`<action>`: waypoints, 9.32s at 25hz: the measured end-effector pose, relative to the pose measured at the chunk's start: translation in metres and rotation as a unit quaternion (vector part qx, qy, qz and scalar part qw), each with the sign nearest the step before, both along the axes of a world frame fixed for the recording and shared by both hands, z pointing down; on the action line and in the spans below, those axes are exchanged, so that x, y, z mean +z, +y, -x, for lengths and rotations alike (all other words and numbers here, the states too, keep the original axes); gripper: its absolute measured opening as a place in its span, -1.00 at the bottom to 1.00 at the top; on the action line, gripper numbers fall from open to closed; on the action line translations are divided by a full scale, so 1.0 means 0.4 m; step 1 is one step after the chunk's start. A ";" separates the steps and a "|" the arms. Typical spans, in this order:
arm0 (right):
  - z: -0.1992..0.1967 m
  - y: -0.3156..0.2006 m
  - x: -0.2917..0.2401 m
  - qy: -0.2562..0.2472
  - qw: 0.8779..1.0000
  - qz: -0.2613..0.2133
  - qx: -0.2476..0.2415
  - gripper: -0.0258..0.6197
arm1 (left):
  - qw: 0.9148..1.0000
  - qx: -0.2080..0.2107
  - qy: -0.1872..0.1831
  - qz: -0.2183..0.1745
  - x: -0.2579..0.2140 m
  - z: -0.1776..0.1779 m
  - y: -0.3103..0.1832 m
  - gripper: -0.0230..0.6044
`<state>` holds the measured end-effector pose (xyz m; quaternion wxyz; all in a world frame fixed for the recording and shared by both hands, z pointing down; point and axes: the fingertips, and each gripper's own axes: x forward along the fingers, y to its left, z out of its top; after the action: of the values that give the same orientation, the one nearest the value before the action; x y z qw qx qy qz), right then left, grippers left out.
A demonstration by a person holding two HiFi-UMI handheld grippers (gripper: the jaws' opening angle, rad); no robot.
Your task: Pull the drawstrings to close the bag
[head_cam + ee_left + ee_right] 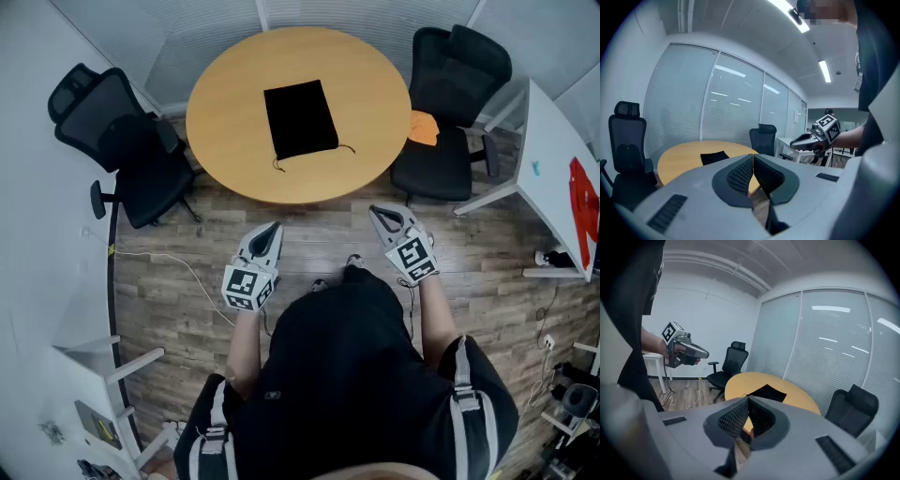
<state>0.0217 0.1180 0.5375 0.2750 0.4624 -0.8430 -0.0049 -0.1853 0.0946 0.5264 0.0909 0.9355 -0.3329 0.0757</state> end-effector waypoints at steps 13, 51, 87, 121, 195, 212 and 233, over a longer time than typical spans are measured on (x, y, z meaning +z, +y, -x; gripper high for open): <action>0.012 0.004 0.004 0.011 1.000 -0.005 0.018 -0.74 | 1.000 -0.007 0.007 -0.005 -0.001 0.040 -0.001 -0.87; -0.182 -0.326 0.114 0.006 0.998 0.028 -0.050 -0.74 | 0.995 -0.065 -0.069 0.019 0.036 -0.165 -0.263 -0.87; -0.180 -0.553 0.304 0.054 0.970 0.097 -0.217 -0.74 | 0.968 -0.166 -0.164 0.091 0.246 -0.203 -0.375 -0.87; -0.197 -0.641 0.671 0.152 0.959 0.236 -0.033 -0.63 | 0.934 -0.119 -0.223 0.254 0.739 -0.040 -0.615 -0.51; -0.285 -0.751 -0.192 0.029 0.980 -0.186 0.070 -0.73 | 0.933 -0.313 -0.161 -0.080 -0.123 0.035 -0.595 -0.88; -0.380 -0.675 -0.171 0.039 0.979 -0.187 0.068 -0.73 | 0.908 -0.376 -0.169 -0.067 -0.119 0.055 -0.468 -0.88; -0.470 -0.697 -0.133 0.062 0.979 -0.176 0.078 -0.73 | 0.891 -0.415 -0.177 -0.061 -0.127 0.102 -0.489 -0.87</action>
<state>0.2098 -0.1607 0.4845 0.2407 0.5669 -0.7713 -0.1606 -0.2260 -0.1012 0.4757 -0.0033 0.6874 -0.7049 0.1747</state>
